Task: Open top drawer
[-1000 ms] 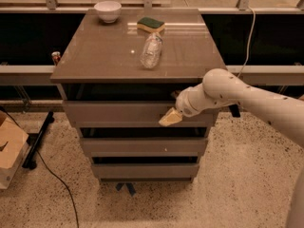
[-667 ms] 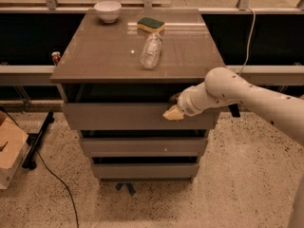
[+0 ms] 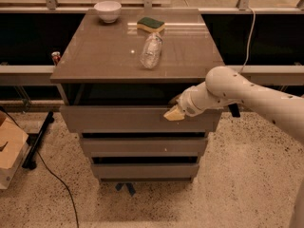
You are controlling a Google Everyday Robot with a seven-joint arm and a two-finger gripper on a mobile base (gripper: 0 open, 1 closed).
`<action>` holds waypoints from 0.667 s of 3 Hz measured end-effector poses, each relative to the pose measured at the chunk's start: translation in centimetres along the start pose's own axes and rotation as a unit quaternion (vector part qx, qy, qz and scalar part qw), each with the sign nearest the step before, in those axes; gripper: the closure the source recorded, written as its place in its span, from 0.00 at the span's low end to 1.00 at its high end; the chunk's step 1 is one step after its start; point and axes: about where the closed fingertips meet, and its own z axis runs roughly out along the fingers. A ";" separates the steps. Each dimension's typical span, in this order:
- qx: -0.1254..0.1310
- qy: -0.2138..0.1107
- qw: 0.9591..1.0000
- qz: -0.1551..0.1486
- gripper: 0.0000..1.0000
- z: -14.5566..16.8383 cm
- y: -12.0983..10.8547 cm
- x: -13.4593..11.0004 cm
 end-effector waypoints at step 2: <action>-0.002 0.000 1.000 0.000 0.26 0.2 0.1 -0.1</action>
Offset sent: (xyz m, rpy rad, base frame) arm 0.0000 0.0000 0.0003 0.0000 0.0000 0.0000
